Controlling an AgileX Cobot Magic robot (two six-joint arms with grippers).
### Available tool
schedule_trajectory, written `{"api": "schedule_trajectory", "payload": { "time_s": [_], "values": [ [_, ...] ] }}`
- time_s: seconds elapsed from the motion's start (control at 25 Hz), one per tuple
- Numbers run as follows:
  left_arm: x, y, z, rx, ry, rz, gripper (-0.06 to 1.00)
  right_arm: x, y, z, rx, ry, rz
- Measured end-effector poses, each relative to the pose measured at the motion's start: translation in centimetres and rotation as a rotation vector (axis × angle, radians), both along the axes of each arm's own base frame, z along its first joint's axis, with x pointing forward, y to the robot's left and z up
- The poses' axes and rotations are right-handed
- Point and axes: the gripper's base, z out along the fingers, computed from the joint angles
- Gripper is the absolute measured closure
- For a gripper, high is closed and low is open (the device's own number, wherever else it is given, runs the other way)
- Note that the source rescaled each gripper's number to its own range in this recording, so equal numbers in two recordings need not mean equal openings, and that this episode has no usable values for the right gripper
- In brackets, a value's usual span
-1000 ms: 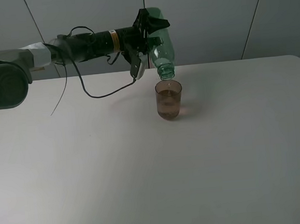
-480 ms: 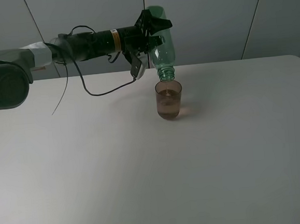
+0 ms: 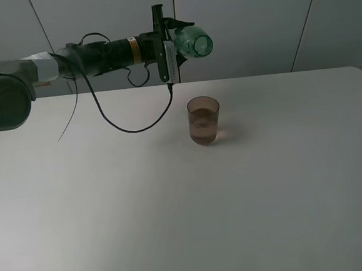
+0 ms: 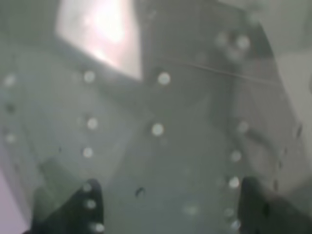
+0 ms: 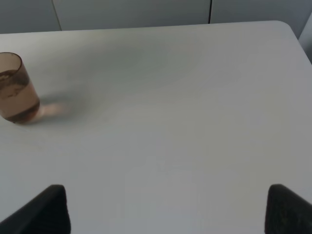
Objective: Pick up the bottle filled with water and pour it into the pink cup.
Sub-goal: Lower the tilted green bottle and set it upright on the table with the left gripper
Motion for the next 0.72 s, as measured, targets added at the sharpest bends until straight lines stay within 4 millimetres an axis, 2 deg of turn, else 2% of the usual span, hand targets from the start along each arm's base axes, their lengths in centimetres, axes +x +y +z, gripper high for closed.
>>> {"api": "schedule_trajectory", "payload": {
  "time_s": [0.16, 0.24, 0.4, 0.56, 0.72],
  "values": [
    [0.3, 1.8, -1.1, -0.107, 0.391, 0.076, 0.94, 0.0, 0.0, 0.0, 0.0, 0.0, 0.0],
    [0.4, 2.8, -1.3, -0.147, 0.565, 0.178, 0.94, 0.0, 0.0, 0.0, 0.0, 0.0, 0.0],
    [-0.3, 4.7, 0.9, -0.246, 0.7, 0.399, 0.94, 0.0, 0.0, 0.0, 0.0, 0.0, 0.0],
    [-3.1, 7.6, 2.8, -0.404, 0.751, 0.551, 0.94, 0.0, 0.0, 0.0, 0.0, 0.0, 0.0],
    [-7.1, 11.0, 2.1, -0.57, 0.8, 0.691, 0.94, 0.0, 0.0, 0.0, 0.0, 0.0, 0.0]
  ]
}}
